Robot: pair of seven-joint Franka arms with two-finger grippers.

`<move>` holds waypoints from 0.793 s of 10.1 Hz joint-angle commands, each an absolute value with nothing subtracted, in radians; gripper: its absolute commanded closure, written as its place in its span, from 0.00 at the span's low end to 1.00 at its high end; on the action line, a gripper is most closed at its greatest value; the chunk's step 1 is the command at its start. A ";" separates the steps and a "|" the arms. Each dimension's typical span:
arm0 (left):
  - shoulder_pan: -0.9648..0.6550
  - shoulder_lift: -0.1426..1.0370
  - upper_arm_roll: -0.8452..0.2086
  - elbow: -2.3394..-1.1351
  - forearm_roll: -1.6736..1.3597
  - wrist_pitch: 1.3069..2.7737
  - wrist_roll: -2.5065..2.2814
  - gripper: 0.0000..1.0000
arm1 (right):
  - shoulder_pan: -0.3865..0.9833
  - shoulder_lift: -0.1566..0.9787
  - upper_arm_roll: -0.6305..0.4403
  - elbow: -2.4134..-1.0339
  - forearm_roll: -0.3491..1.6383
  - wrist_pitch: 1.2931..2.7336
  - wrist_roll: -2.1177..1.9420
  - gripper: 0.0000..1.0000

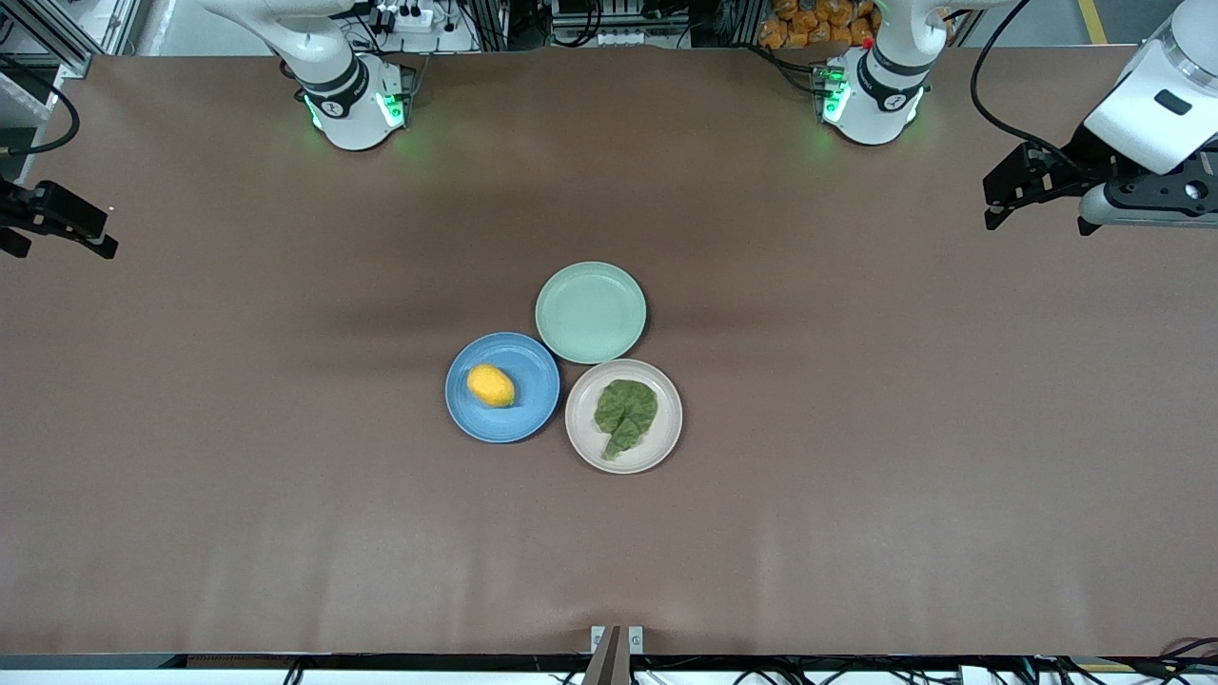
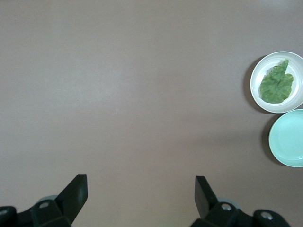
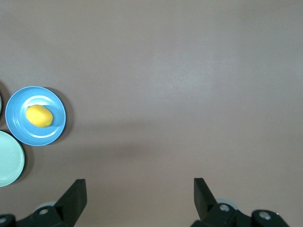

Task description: Place lemon and lettuce in plates

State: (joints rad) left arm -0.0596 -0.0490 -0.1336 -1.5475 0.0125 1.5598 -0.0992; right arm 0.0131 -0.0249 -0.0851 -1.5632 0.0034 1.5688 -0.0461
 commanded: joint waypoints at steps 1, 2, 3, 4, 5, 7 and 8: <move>-0.060 -0.052 -0.130 -1.520 0.020 1.537 -0.074 0.00 | 0.025 -0.031 -0.086 -1.571 -0.006 1.566 -0.028 0.00; -0.060 -0.052 -0.130 -1.520 0.018 1.536 -0.074 0.00 | 0.025 -0.031 -0.087 -1.571 -0.006 1.565 -0.028 0.00; -0.060 -0.052 -0.130 -1.520 0.017 1.536 -0.074 0.00 | 0.025 -0.031 -0.087 -1.571 -0.008 1.565 -0.028 0.00; -0.060 -0.051 -0.130 -1.520 0.017 1.529 -0.075 0.00 | 0.025 -0.031 -0.087 -1.571 -0.008 1.565 -0.028 0.00; -0.058 -0.051 -0.130 -1.520 0.012 1.525 -0.074 0.00 | 0.025 -0.031 -0.087 -1.569 -0.008 1.565 -0.028 0.00; -0.058 -0.049 -0.130 -1.520 0.005 1.514 -0.074 0.00 | 0.025 -0.031 -0.087 -1.569 -0.009 1.565 -0.028 0.00; -0.057 -0.048 -0.130 -1.520 0.005 1.506 -0.074 0.00 | 0.025 -0.031 -0.087 -1.571 -0.008 1.565 -0.028 0.00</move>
State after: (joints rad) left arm -0.0596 -0.0493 -0.1333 -1.5358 0.0120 1.5346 -0.0991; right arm 0.0173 -0.0234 -0.0851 -1.5649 0.0027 1.5684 -0.0461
